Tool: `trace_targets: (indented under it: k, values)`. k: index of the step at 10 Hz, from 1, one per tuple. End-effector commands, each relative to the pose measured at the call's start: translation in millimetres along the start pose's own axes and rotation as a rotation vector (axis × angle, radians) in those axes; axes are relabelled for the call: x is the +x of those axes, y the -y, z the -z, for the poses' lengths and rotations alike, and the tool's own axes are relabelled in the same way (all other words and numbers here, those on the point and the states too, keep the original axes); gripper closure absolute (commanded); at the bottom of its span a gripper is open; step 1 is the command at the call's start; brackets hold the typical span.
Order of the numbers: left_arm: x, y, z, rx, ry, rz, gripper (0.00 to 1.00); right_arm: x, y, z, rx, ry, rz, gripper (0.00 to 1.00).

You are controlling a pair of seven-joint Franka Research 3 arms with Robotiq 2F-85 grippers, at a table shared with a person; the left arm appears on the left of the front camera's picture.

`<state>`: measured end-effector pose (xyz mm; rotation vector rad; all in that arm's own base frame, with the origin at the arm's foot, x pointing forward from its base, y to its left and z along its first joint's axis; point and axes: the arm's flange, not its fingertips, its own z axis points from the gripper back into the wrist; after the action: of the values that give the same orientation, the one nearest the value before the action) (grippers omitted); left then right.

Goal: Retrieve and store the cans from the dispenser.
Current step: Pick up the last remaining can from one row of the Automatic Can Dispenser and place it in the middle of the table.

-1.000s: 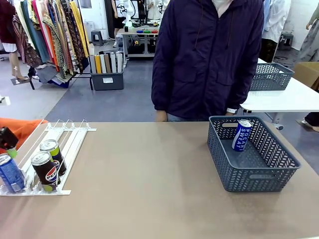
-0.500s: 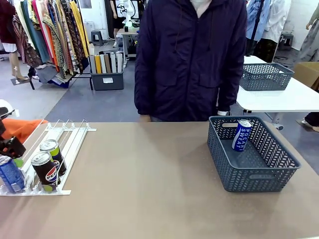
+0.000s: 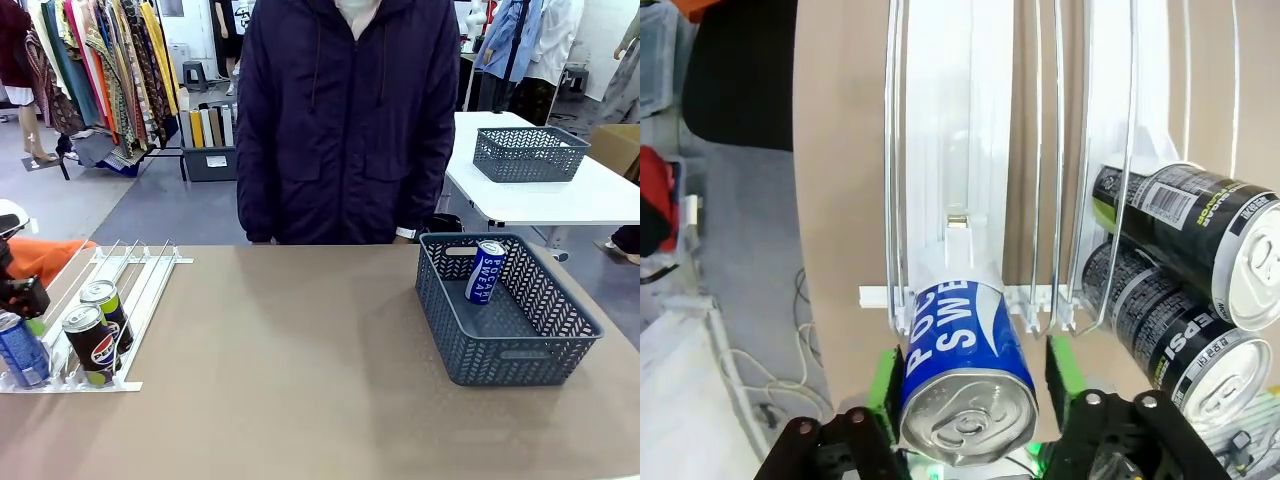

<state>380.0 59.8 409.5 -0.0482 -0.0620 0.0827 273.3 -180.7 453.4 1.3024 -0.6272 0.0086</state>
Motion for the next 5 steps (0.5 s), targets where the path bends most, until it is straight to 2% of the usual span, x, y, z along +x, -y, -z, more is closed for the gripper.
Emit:
trace_targets:
  k: [1,5]
  values:
    - [2.4,2.2,-3.6,0.015,0.017,-0.014,1.0,4.4,-2.1,1.2,0.021,0.023,-0.021,0.0]
    - [2.8,3.2,-10.9,0.015,0.057,-0.017,1.0,4.4,-2.1,1.2,0.021,0.023,-0.021,0.0]
